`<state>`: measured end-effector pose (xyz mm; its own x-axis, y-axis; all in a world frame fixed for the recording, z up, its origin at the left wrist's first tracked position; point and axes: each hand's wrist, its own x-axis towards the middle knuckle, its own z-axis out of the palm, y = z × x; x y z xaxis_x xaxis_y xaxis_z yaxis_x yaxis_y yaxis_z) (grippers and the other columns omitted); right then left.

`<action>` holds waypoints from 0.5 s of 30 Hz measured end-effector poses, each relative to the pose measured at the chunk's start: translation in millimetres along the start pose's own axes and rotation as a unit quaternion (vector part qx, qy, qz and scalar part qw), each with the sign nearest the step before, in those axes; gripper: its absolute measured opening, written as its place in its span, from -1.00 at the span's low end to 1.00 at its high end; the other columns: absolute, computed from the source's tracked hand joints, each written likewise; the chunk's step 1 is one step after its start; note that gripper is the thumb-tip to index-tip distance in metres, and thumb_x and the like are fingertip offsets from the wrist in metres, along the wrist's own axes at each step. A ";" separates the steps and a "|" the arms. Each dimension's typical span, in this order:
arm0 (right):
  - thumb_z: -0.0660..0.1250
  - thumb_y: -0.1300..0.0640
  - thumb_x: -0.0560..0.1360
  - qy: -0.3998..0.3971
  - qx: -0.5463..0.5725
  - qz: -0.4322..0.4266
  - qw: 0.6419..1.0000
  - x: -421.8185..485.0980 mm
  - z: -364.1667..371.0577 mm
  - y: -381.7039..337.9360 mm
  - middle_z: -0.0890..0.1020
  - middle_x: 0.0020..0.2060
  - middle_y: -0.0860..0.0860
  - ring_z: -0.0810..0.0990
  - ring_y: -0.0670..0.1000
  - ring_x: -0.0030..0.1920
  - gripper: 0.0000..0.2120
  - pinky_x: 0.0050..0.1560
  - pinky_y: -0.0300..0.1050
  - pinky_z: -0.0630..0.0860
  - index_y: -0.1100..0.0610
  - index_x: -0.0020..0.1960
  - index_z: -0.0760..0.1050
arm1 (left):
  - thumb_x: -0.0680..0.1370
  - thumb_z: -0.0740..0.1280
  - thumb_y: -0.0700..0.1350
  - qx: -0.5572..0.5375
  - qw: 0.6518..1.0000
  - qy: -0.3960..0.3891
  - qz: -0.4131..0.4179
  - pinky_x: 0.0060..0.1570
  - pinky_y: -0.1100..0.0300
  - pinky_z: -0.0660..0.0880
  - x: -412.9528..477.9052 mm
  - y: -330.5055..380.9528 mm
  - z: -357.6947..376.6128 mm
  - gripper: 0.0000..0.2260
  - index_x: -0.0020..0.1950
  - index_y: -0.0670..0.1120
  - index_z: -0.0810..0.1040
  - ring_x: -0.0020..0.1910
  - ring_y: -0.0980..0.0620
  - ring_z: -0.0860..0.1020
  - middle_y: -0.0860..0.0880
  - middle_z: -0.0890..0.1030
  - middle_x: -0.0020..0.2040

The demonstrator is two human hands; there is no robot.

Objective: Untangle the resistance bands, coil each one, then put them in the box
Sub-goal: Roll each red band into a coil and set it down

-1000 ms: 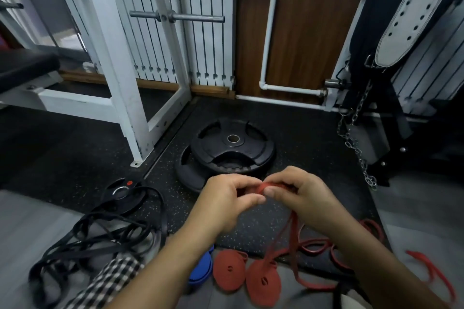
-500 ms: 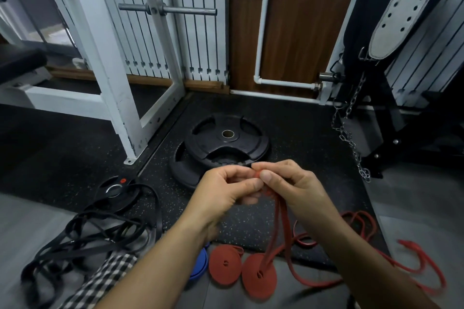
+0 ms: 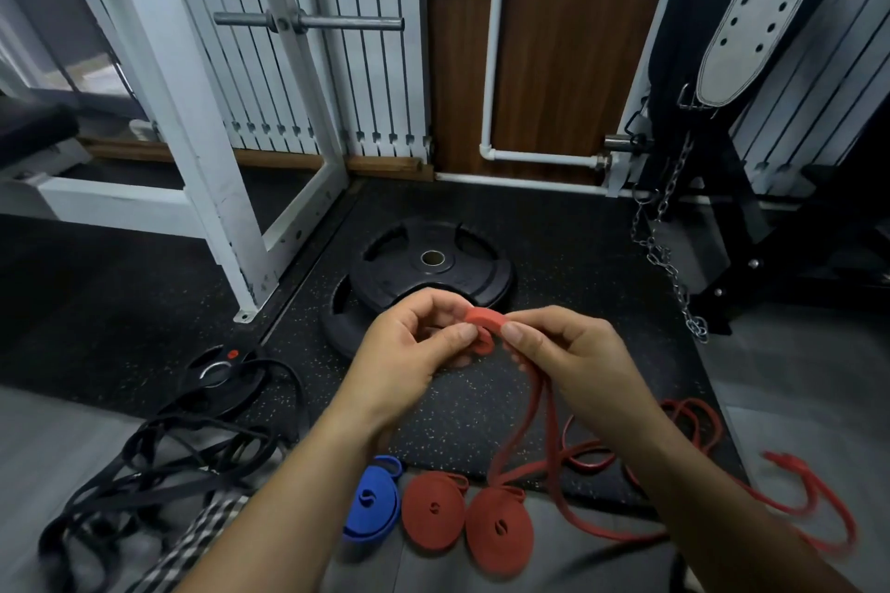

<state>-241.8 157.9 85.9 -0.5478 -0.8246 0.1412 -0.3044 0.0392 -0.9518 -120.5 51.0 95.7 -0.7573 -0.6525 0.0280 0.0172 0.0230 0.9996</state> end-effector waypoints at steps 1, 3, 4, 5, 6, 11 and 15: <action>0.34 0.15 0.48 -0.002 -0.004 -0.002 1.000 -0.2 -0.6 0.0 0.61 -0.26 -0.07 0.57 -0.17 -0.25 -0.86 -0.21 -0.29 0.52 -0.09 -0.11 0.59 | 0.48 0.30 -0.35 0.001 1.000 0.001 0.002 -0.22 0.31 0.54 0.0 0.3 0.2 -0.84 -0.11 -0.11 0.56 -0.25 0.09 0.61 -0.07 0.64 -0.23; 0.32 0.15 0.49 -0.019 -0.002 -0.002 1.000 -1.4 1.2 -0.1 0.59 -0.24 -0.07 0.56 -0.19 -0.24 -0.84 -0.20 -0.32 0.50 -0.11 -0.08 0.58 | 0.48 0.29 -0.37 -0.025 1.000 0.007 -0.004 -0.22 0.32 0.54 0.0 1.3 1.0 -0.83 -0.12 -0.12 0.56 -0.25 0.10 0.62 -0.05 0.64 -0.23; 0.31 0.16 0.49 -0.026 0.005 -0.002 1.000 -2.6 3.0 -0.6 0.58 -0.22 -0.07 0.56 -0.19 -0.23 -0.82 -0.19 -0.32 0.50 -0.12 -0.06 0.57 | 0.48 0.28 -0.38 -0.060 0.998 0.013 -0.017 -0.23 0.33 0.55 0.4 2.0 1.8 -0.83 -0.13 -0.13 0.56 -0.25 0.10 0.62 -0.05 0.64 -0.24; 0.30 0.16 0.50 -0.028 0.021 -0.003 0.999 -3.8 5.3 -1.3 0.58 -0.21 -0.08 0.56 -0.20 -0.22 -0.80 -0.19 -0.32 0.50 -0.13 -0.03 0.57 | 0.48 0.27 -0.38 -0.115 0.993 0.020 -0.036 -0.24 0.33 0.56 0.6 2.9 2.8 -0.84 -0.13 -0.15 0.55 -0.26 0.09 0.63 -0.05 0.64 -0.25; 0.31 0.18 0.49 -0.025 0.042 -0.007 0.999 -4.7 7.6 -1.5 0.59 -0.20 -0.10 0.56 -0.22 -0.21 -0.78 -0.18 -0.34 0.49 -0.13 -0.02 0.56 | 0.48 0.26 -0.39 -0.178 0.982 0.024 -0.058 -0.26 0.33 0.56 0.9 3.2 4.1 -0.86 -0.13 -0.18 0.54 -0.28 0.09 0.64 -0.06 0.64 -0.26; 0.31 0.26 0.48 -0.003 0.105 0.014 0.994 -2.6 7.0 -1.9 0.66 -0.30 -0.10 0.56 -0.22 -0.28 -0.80 -0.23 -0.35 0.50 -0.02 -0.03 0.57 | 0.49 0.22 -0.40 -0.329 0.936 0.018 -0.124 -0.28 0.28 0.60 -0.3 -0.2 13.0 -0.89 -0.08 -0.25 0.50 -0.27 0.01 0.66 -0.16 0.65 -0.21; 0.33 0.23 0.48 -0.047 -0.038 0.032 0.998 -1.3 -4.2 -2.7 0.63 -0.31 -0.05 0.55 -0.12 -0.29 -0.77 -0.23 -0.24 0.49 -0.12 -0.13 0.55 | 0.47 0.28 -0.41 -0.069 0.995 -0.018 -0.069 -0.30 0.29 0.57 2.8 -5.1 3.6 -0.79 -0.06 -0.12 0.53 -0.30 0.07 0.63 -0.11 0.59 -0.23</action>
<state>-243.6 161.2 89.4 -0.4944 -0.8678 0.0506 -0.3310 0.1342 -0.9340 -125.0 51.8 90.6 -0.7821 -0.6140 -0.1062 0.0002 -0.1708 0.9853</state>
